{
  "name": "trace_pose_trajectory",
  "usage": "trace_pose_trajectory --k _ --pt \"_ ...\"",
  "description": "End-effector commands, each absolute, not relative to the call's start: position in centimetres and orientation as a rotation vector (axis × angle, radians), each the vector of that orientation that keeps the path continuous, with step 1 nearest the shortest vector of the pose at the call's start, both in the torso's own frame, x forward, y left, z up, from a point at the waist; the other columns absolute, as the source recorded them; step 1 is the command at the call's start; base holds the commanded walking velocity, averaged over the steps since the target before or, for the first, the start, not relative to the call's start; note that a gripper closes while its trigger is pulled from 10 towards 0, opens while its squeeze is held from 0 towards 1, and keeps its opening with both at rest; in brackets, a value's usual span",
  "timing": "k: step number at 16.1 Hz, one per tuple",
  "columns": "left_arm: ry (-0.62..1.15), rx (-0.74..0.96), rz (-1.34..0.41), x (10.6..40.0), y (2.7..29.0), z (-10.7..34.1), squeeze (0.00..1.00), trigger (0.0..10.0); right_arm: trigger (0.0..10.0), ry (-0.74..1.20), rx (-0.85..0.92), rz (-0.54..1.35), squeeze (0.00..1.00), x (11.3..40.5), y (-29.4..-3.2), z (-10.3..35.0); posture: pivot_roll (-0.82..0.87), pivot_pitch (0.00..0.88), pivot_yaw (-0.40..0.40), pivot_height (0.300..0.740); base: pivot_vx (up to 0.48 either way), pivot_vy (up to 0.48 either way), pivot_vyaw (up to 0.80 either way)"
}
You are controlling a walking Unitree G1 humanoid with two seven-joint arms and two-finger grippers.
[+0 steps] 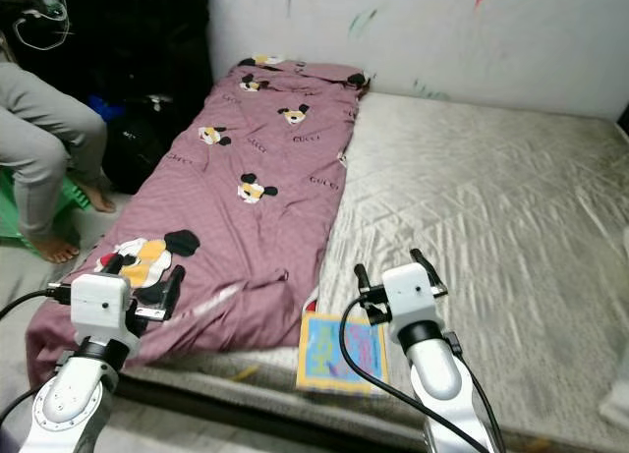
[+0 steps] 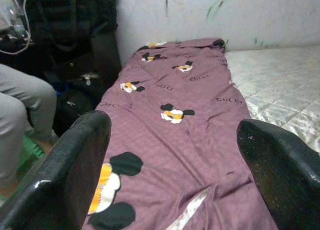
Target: Clean up the room
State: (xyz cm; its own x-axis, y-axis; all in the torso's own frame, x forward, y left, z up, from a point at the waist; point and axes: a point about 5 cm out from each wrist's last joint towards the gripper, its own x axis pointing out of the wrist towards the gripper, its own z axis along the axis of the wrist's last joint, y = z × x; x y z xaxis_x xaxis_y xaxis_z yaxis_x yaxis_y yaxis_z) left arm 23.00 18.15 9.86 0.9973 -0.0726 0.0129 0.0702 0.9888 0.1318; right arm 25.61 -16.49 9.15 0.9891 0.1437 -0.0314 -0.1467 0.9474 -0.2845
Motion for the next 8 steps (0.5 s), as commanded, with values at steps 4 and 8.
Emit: trace_pose_trajectory --k 4,8 --pt "-0.017 0.102 -0.105 22.87 17.91 9.72 0.00 10.0 10.0 0.033 -0.287 0.142 0.00 25.50 -16.85 8.71 -0.03 0.000 -0.006 0.740 -0.070 0.000 0.00" --pt "-0.011 0.108 -0.105 22.83 17.89 9.68 0.00 10.0 10.0 0.034 -0.287 0.138 0.00 25.42 -16.90 8.71 -0.04 0.000 -0.003 0.740 0.000 0.000 0.00"
